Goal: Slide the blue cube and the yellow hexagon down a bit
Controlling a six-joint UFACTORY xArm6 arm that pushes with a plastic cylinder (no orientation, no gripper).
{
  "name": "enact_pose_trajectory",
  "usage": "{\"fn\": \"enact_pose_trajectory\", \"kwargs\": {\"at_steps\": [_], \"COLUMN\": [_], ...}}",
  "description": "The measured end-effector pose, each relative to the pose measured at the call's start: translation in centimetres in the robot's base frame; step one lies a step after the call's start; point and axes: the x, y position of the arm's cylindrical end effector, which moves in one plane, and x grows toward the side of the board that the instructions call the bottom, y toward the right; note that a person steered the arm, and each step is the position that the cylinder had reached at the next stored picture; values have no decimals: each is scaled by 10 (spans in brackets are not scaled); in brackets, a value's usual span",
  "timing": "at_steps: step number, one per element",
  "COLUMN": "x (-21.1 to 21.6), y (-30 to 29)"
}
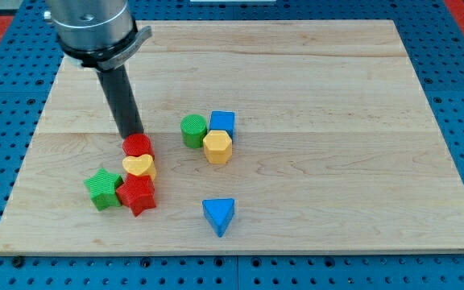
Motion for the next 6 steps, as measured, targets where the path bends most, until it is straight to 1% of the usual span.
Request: {"fn": "enact_pose_trajectory", "kwargs": {"at_steps": [1, 2, 3, 4, 5, 6], "x": [-53, -101, -103, -50, -20, -4], "y": [-21, 39, 130, 149, 112, 63]}}
